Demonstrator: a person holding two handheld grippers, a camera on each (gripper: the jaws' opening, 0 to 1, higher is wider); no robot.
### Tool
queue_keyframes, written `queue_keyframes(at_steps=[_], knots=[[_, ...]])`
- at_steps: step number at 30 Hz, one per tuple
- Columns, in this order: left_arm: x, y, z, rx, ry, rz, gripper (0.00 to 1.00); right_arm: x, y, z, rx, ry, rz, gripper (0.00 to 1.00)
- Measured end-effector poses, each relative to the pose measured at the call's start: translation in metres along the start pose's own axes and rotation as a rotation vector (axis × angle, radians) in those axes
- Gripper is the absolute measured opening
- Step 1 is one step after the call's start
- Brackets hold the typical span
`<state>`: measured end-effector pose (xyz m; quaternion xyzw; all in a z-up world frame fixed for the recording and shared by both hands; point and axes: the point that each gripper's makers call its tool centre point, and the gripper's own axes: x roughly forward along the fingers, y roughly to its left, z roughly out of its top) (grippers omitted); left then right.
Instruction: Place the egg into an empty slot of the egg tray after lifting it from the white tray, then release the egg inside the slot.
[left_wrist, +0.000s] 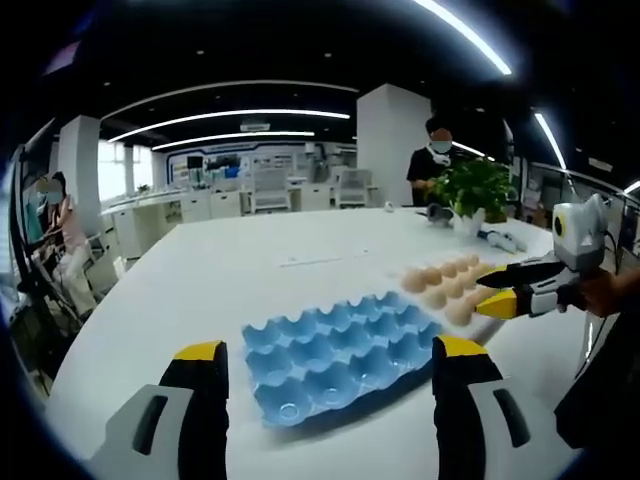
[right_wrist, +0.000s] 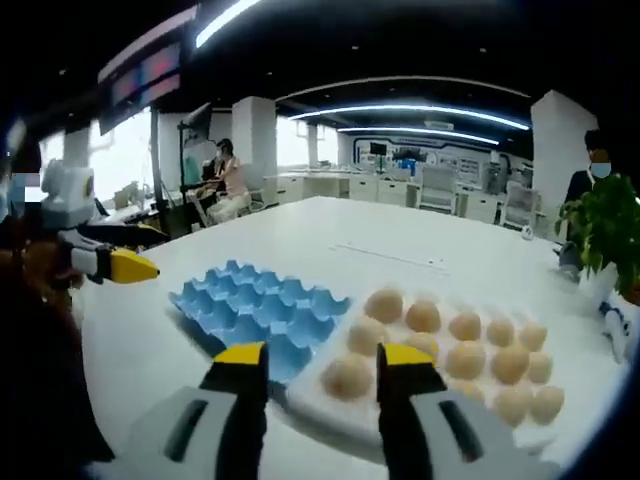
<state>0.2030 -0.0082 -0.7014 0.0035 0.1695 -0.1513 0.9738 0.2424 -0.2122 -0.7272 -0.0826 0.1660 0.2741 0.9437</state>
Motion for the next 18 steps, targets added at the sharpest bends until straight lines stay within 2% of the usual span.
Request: queue_keyframes(at_steps=[2, 3, 4, 5, 9, 11, 13, 14, 15, 17, 18], knots=[[-0.001, 0.003, -0.001, -0.006, -0.002, 0.005, 0.85, 0.006, -0.002, -0.001, 0.010, 0.019, 0.003, 0.47], [-0.001, 0.003, -0.002, -0.008, -0.001, 0.006, 0.85, 0.008, -0.003, -0.004, 0.015, 0.031, 0.001, 0.44], [-0.001, 0.004, -0.002, -0.011, 0.001, 0.007, 0.85, 0.011, -0.004, -0.013, 0.042, 0.086, 0.011, 0.37], [-0.001, 0.005, -0.003, -0.013, 0.002, 0.009, 0.85, 0.015, -0.003, -0.018, 0.066, 0.111, 0.021, 0.32], [-0.002, 0.008, -0.004, -0.015, 0.005, 0.011, 0.85, 0.022, -0.010, -0.025, 0.049, 0.132, -0.001, 0.32], [-0.002, 0.009, -0.004, -0.021, 0.001, 0.012, 0.85, 0.023, -0.009, -0.037, 0.042, 0.198, 0.010, 0.30], [-0.002, 0.010, -0.004, -0.021, 0.002, 0.014, 0.85, 0.024, -0.007, -0.043, 0.053, 0.222, 0.024, 0.29], [-0.002, 0.010, -0.004, -0.020, 0.003, 0.015, 0.85, 0.025, -0.006, -0.043, 0.044, 0.219, 0.023, 0.28], [-0.002, 0.011, -0.004, -0.020, 0.003, 0.014, 0.85, 0.025, -0.009, -0.042, -0.013, 0.229, 0.010, 0.27], [-0.002, 0.011, -0.004, -0.021, 0.001, 0.016, 0.84, 0.027, -0.008, -0.043, -0.025, 0.237, 0.014, 0.25], [-0.002, 0.012, -0.003, -0.020, -0.001, 0.015, 0.84, 0.027, -0.011, -0.047, -0.099, 0.277, 0.019, 0.25]])
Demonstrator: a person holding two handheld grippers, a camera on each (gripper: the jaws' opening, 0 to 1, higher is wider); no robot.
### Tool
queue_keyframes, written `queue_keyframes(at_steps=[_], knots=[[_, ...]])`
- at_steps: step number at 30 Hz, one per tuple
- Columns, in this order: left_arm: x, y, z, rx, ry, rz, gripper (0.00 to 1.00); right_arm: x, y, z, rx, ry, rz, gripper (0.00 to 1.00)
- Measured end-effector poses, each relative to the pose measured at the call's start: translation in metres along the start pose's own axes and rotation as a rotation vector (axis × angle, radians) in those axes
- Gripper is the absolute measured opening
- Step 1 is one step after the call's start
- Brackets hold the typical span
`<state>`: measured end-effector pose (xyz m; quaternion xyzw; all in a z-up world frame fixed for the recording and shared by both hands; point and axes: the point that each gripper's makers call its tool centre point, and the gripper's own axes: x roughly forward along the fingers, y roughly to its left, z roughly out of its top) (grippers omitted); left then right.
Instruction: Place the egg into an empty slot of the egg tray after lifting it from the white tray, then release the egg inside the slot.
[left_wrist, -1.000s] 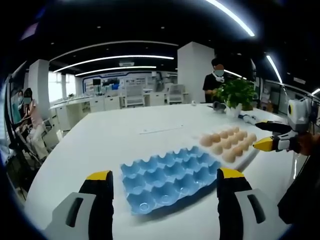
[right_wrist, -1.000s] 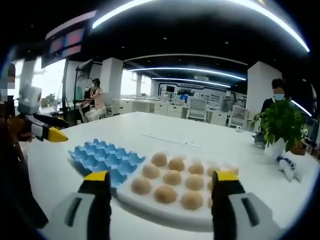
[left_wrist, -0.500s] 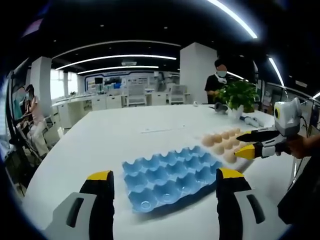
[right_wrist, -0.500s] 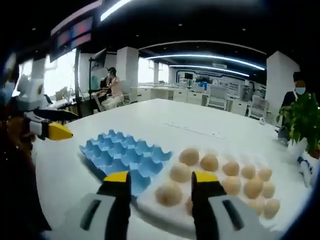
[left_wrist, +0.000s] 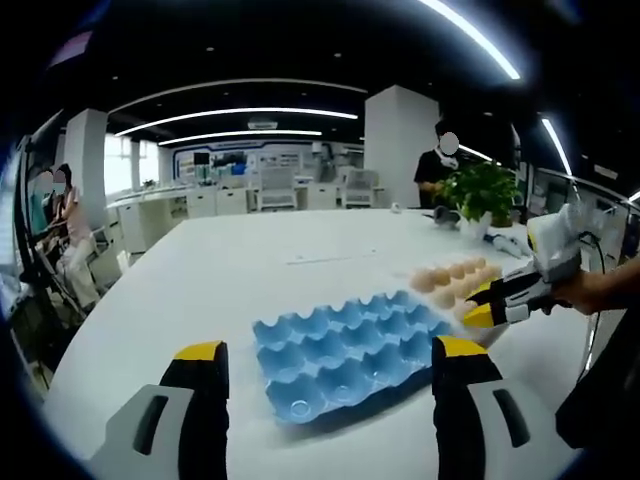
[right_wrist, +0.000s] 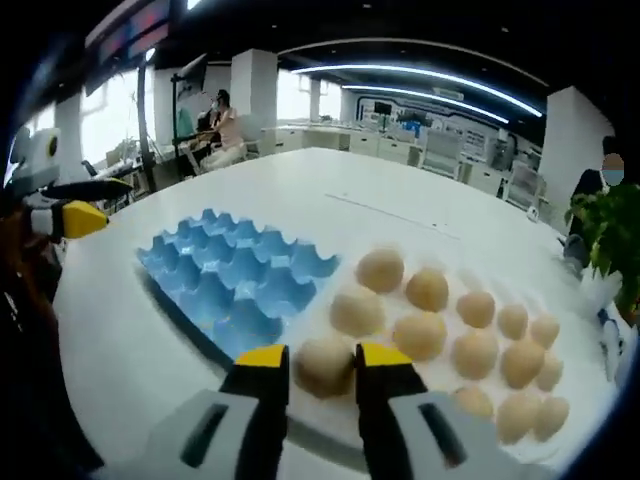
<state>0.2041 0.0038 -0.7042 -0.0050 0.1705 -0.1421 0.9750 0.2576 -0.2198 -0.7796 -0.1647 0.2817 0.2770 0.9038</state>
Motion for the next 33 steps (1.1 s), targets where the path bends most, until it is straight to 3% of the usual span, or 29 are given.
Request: queue_keyframes(at_steps=[1, 2, 4, 6, 8, 9, 12, 16, 18, 21, 33], knots=[[0.000, 0.000, 0.000, 0.000, 0.000, -0.001, 0.84, 0.001, 0.002, 0.000, -0.050, 0.016, 0.019, 0.25], [0.001, 0.000, 0.001, 0.000, -0.001, 0.000, 0.84, 0.002, 0.002, 0.001, -0.017, 0.020, 0.032, 0.25], [0.001, 0.000, 0.001, 0.001, -0.001, -0.002, 0.84, 0.002, 0.002, -0.001, -0.050, 0.056, 0.095, 0.25], [0.002, 0.000, 0.001, 0.000, -0.002, -0.004, 0.84, 0.001, 0.004, -0.004, -0.002, 0.088, 0.143, 0.25], [0.002, 0.000, 0.001, -0.002, -0.002, -0.006, 0.84, 0.003, 0.004, -0.004, -0.043, 0.091, 0.202, 0.25], [0.002, 0.000, 0.000, -0.002, 0.001, -0.007, 0.84, 0.005, 0.004, -0.004, -0.016, 0.113, 0.243, 0.25], [0.003, 0.000, 0.000, 0.000, 0.005, -0.010, 0.83, 0.006, 0.004, -0.005, -0.029, 0.130, 0.279, 0.25], [0.005, 0.001, 0.000, -0.006, 0.002, -0.009, 0.83, 0.004, 0.006, -0.005, -0.022, 0.109, 0.266, 0.24], [0.006, 0.001, 0.000, -0.005, 0.005, -0.009, 0.83, 0.002, 0.006, -0.003, -0.070, 0.067, 0.256, 0.24], [0.006, 0.001, 0.001, -0.002, 0.002, -0.009, 0.83, -0.001, 0.004, 0.000, -0.041, 0.059, 0.254, 0.23], [0.005, 0.004, -0.009, 0.032, 0.039, 0.000, 0.86, -0.011, -0.002, 0.043, 0.081, -0.042, 0.271, 0.23]])
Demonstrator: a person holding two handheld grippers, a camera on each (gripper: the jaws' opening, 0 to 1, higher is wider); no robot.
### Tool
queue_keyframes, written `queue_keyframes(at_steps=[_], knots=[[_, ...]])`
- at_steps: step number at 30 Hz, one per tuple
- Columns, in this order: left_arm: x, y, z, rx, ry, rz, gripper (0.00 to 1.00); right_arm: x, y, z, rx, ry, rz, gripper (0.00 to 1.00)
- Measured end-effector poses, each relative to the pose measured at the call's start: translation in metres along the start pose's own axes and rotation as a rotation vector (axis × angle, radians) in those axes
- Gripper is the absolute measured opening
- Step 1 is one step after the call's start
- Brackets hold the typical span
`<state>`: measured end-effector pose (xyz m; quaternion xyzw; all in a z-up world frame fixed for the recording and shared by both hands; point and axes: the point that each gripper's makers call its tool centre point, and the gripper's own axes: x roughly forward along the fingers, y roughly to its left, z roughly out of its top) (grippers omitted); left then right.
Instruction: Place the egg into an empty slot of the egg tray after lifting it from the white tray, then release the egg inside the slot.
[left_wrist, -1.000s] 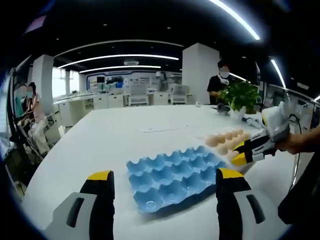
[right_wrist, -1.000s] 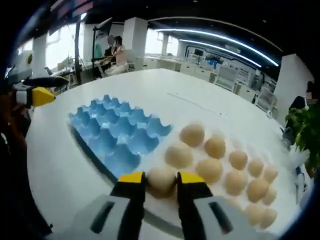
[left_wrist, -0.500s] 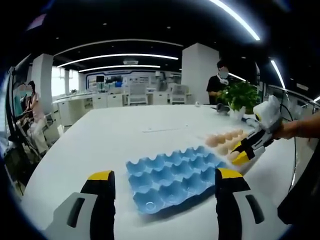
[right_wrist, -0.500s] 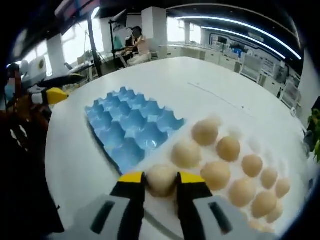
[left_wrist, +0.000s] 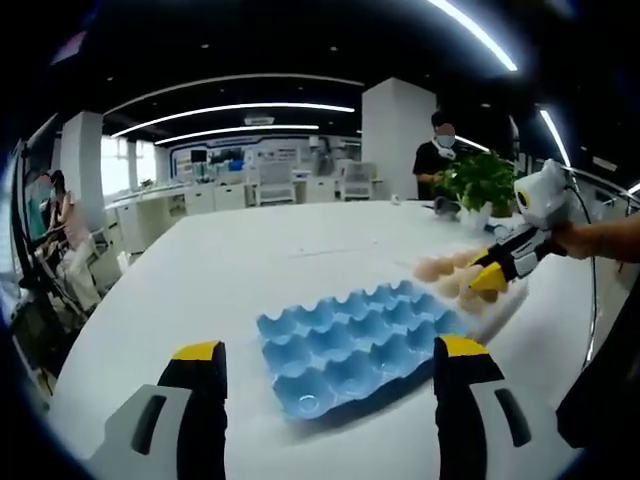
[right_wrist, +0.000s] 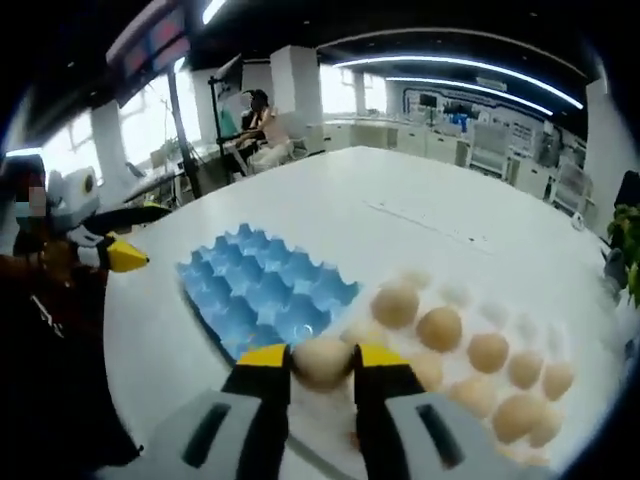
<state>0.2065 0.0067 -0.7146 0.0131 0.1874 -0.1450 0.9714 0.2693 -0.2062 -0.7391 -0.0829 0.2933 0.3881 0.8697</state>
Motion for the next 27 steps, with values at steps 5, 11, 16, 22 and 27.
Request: queue_keyframes(at_steps=[5, 11, 16, 22, 27], knots=[[0.001, -0.002, -0.003, 0.013, 0.012, -0.003, 0.86, 0.009, 0.016, 0.019, -0.003, -0.026, 0.044, 0.23], [0.002, -0.004, -0.004, 0.029, 0.018, -0.018, 0.86, 0.027, 0.045, 0.031, -0.042, -0.019, 0.116, 0.23], [0.001, -0.005, -0.007, 0.065, 0.030, -0.033, 0.86, 0.048, 0.074, 0.042, -0.067, -0.018, 0.181, 0.23], [-0.001, 0.003, -0.010, 0.073, 0.030, -0.048, 0.86, 0.076, 0.113, 0.055, -0.106, -0.017, 0.251, 0.23], [-0.002, 0.012, -0.014, 0.078, 0.033, -0.062, 0.85, 0.099, 0.145, 0.061, -0.137, -0.002, 0.307, 0.24]])
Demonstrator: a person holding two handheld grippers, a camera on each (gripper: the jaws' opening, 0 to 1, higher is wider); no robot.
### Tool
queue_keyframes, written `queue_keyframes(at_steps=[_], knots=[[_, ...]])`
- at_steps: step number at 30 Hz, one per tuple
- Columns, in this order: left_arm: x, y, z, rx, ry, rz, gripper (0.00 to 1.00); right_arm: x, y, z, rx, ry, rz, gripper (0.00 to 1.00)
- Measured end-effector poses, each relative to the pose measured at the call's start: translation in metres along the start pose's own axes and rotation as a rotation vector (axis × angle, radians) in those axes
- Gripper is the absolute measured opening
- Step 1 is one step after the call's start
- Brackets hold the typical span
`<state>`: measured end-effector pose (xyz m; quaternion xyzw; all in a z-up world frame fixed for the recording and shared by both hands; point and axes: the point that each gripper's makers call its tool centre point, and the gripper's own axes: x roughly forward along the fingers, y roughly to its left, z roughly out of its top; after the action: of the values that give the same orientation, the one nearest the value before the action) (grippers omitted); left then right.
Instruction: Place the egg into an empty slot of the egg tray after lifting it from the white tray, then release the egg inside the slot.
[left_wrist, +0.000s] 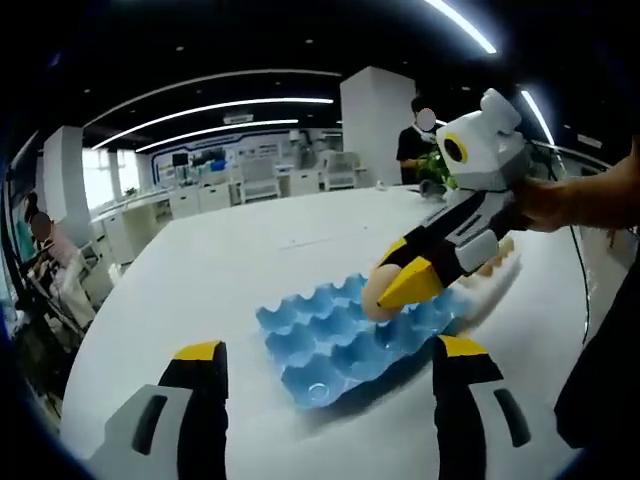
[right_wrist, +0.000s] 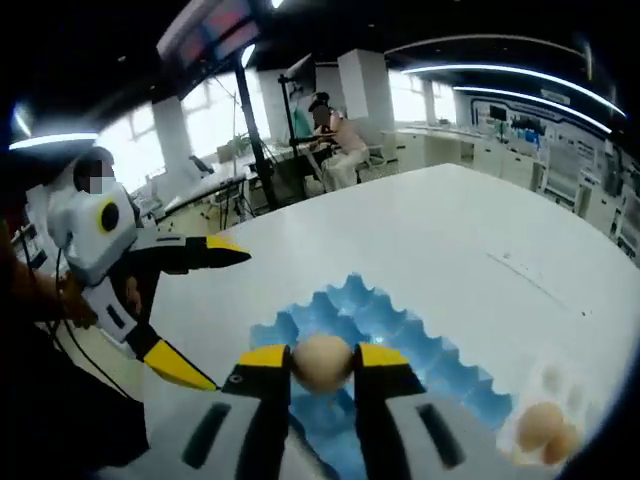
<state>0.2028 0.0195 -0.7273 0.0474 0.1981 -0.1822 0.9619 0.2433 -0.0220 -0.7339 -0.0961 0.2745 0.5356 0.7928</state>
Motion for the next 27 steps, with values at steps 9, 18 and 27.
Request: queue_keyframes(at_steps=[9, 18, 27], knots=[[-0.002, 0.001, -0.005, 0.018, 0.007, -0.037, 0.85, 0.043, 0.030, 0.006, -0.076, 0.040, 0.079, 0.24], [-0.004, 0.006, -0.010, 0.044, 0.011, -0.058, 0.85, 0.064, 0.040, -0.015, -0.162, 0.119, 0.116, 0.24], [-0.003, 0.007, -0.010, 0.061, 0.013, -0.074, 0.84, 0.069, 0.040, -0.022, -0.242, 0.149, 0.118, 0.24]])
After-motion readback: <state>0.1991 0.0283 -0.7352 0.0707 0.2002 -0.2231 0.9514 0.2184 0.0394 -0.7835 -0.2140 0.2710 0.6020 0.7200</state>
